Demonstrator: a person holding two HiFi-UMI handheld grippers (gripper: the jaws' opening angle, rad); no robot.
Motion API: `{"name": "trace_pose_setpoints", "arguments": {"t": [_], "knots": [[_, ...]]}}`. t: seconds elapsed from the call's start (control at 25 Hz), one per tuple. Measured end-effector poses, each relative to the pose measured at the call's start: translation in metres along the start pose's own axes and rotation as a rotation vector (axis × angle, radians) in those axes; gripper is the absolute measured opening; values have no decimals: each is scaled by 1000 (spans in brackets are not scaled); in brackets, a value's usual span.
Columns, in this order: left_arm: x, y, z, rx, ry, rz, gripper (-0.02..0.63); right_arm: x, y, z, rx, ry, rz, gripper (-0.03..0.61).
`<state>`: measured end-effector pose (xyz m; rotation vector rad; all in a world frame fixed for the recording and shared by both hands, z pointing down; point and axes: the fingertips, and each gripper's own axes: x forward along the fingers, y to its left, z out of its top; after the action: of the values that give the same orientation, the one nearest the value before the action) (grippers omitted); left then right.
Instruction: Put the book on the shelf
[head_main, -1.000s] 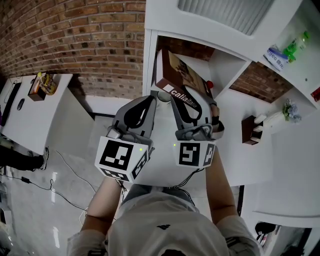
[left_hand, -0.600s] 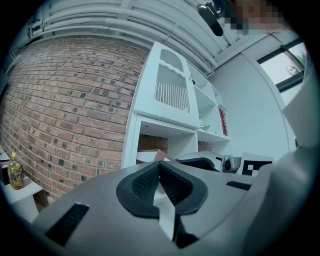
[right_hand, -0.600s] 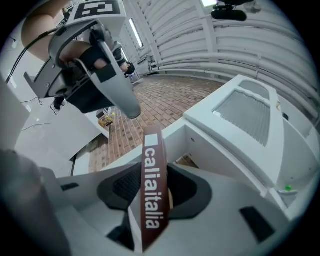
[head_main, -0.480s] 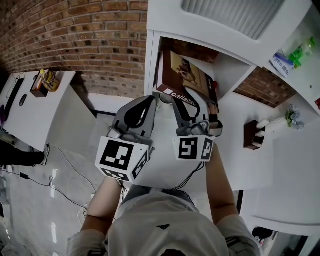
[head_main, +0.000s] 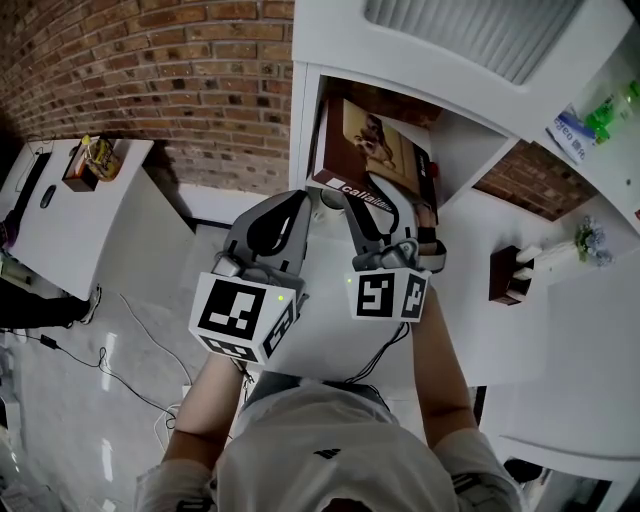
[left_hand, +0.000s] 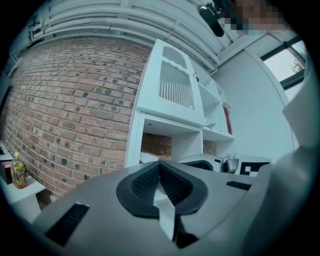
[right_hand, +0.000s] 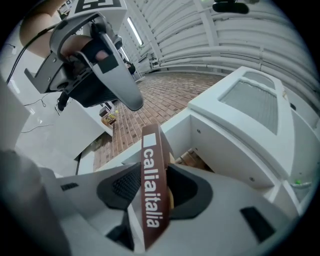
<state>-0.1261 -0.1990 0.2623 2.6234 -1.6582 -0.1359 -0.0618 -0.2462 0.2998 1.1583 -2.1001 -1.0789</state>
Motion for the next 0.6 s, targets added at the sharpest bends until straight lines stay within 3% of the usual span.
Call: {"name": "trace_pose_setpoints", "arguments": {"t": [0.28,0.6], "knots": [[1,-2,0,-1,-1,1,11,14,-3,-7,-24,60,11,170],[-6,9,2,5,0,29,11,32,-5,-7,17,65,-23,176]]}}
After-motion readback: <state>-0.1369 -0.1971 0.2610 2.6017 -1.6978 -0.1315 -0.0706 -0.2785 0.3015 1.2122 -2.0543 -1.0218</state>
